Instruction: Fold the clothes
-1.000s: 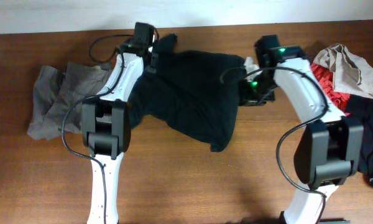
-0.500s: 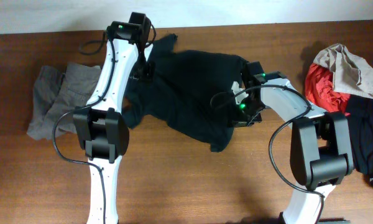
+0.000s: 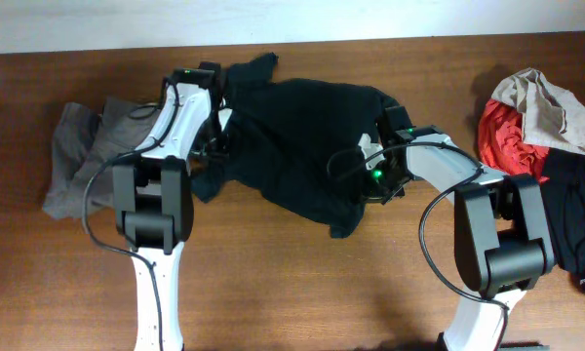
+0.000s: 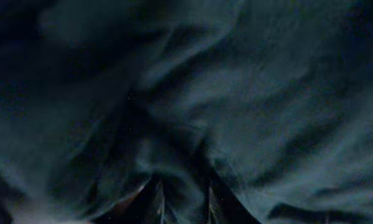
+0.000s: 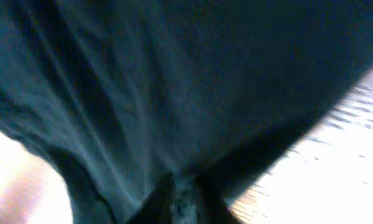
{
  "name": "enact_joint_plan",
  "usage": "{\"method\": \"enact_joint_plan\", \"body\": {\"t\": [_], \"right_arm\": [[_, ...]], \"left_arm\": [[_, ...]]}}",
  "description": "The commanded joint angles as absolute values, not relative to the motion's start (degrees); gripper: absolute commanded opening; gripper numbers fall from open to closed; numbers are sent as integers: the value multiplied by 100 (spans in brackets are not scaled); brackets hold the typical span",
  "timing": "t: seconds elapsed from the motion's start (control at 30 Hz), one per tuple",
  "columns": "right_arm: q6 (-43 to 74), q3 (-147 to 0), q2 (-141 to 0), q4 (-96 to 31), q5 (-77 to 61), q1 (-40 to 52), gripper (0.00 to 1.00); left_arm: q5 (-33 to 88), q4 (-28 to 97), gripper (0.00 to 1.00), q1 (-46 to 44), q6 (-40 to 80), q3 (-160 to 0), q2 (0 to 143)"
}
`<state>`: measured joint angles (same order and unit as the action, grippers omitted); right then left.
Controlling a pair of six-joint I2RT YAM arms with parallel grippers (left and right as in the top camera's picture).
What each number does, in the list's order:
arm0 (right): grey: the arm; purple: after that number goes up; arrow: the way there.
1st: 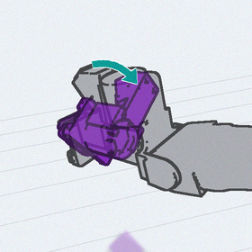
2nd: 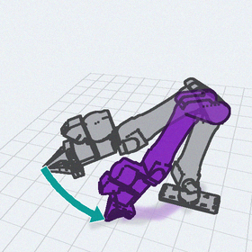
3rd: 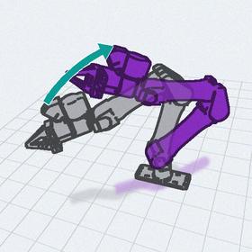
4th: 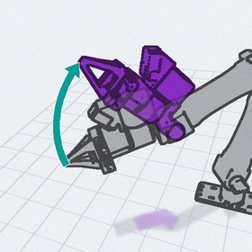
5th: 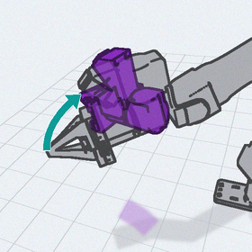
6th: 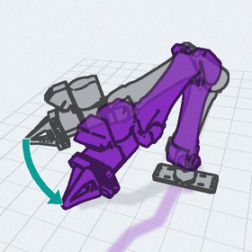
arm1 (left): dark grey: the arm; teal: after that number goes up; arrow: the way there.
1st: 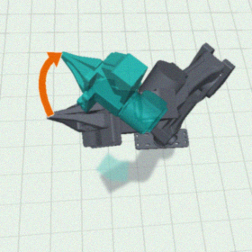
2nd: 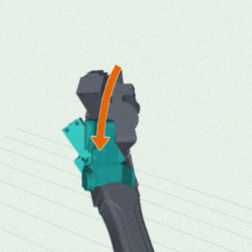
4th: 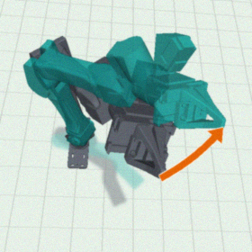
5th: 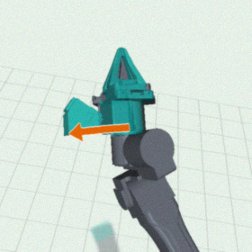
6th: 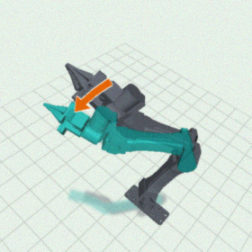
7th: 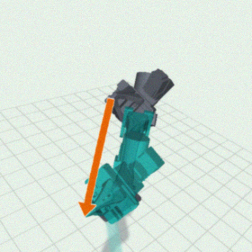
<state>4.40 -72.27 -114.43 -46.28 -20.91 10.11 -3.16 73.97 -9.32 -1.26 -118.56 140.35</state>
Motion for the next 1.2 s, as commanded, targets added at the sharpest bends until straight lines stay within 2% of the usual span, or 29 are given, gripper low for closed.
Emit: {"method": "enact_joint_plan", "body": {"t": [0.0,0.17,0.33,0.4,0.47,0.63,0.77,0.93,1.17], "right_arm": [[1085,-7150,-11472,-4921,-731,1085,11],[1979,-7159,-11469,-5561,1127,996,6],[2305,-7437,-11467,-6077,2134,777,5],[2303,-7651,-11459,-6222,2379,735,6],[2255,-7915,-11450,-6353,2460,709,12],[1745,-8632,-11443,-6875,1647,709,32],[1240,-8943,-11373,-7323,532,711,43],[572,-8829,-11349,-7738,-843,727,50],[-161,-8250,-11349,-7465,-1439,1131,54]], "left_arm": [[-298,7369,22,-843,-283,-11345,13981],[-296,7509,18,-808,-281,-11181,13979],[-204,7660,14,-825,-279,-11201,13952],[-54,7719,14,-836,-281,-11201,13917],[99,7760,14,-862,-281,-11201,13874],[113,7780,14,-961,-283,-11201,13736],[110,7782,15,-974,-285,-11201,13644],[110,7784,16,-974,-285,-11201,13625],[110,7767,16,-969,-287,-11201,13625]]}}
